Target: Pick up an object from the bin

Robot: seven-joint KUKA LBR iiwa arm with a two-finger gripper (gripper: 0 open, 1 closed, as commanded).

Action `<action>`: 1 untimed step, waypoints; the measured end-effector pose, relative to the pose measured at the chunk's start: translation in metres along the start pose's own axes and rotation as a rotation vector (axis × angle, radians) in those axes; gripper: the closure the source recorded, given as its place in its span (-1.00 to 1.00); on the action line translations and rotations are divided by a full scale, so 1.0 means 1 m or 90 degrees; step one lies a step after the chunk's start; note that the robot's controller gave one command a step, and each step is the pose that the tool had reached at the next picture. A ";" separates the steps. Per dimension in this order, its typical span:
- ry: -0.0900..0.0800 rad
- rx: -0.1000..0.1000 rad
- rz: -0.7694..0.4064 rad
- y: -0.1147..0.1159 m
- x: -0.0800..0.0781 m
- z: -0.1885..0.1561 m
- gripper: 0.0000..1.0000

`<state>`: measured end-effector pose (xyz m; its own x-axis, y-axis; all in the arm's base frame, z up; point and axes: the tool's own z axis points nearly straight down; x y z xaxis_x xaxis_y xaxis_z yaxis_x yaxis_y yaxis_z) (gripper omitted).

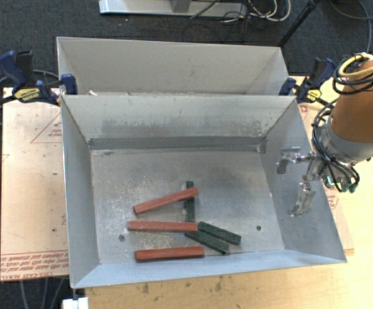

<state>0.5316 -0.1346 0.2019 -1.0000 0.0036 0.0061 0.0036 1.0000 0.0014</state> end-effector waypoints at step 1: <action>0.001 -0.003 -0.054 0.097 0.013 0.112 -1.00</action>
Offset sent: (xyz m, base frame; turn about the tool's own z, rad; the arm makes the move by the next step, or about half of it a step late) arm -0.0114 0.0916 -0.1071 -0.0771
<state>0.5183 -0.0378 0.0903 -0.9967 -0.0804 0.0070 -0.0804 0.9967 0.0059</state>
